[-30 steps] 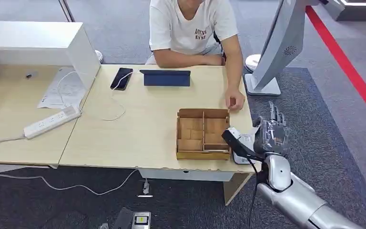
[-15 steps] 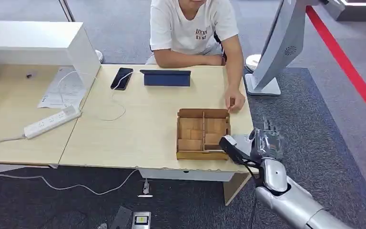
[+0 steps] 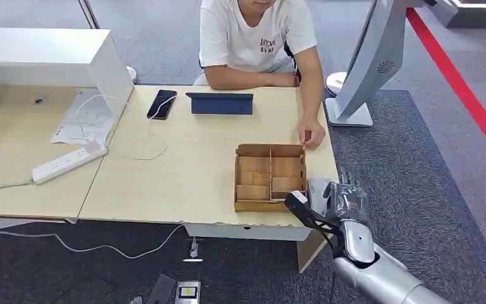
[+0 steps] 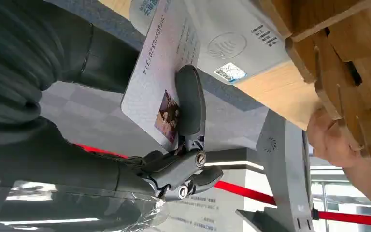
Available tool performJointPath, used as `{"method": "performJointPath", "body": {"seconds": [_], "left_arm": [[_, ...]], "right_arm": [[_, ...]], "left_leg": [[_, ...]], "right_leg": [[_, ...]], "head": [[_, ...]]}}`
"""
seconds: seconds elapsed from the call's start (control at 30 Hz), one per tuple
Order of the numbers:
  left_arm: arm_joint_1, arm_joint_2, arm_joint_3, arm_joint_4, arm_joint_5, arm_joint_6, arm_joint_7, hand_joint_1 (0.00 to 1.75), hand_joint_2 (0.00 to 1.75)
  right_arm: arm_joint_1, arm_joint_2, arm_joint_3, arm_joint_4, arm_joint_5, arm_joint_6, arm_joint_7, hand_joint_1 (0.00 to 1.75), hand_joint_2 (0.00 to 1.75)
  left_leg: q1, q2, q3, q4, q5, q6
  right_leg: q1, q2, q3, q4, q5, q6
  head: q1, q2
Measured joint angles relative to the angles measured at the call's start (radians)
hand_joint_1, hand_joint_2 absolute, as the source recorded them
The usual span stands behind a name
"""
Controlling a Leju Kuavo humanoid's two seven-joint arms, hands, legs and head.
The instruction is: Pass the card to the sensor for recognition and then transmit it.
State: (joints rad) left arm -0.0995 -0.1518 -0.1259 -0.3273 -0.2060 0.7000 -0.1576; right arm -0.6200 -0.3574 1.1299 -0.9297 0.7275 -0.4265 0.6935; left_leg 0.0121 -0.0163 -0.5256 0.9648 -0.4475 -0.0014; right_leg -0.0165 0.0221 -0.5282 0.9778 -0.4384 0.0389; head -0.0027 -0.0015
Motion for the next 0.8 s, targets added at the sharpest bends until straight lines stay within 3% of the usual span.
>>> {"method": "performJointPath", "body": {"seconds": [0.8], "left_arm": [[0.005, 0.002, 0.001, 0.0, -0.017, 0.0, -0.003, 0.0, 0.0]], "right_arm": [[0.005, 0.01, 0.024, 0.014, -0.048, -0.017, -0.015, 1.75, 1.75]], "left_leg": [[0.0, 0.0, 0.001, 0.0, 0.0, 0.0]], "right_leg": [[0.0, 0.0, 0.0, 0.0, 0.0, 0.0]], "head": [[0.0, 0.0]]}}
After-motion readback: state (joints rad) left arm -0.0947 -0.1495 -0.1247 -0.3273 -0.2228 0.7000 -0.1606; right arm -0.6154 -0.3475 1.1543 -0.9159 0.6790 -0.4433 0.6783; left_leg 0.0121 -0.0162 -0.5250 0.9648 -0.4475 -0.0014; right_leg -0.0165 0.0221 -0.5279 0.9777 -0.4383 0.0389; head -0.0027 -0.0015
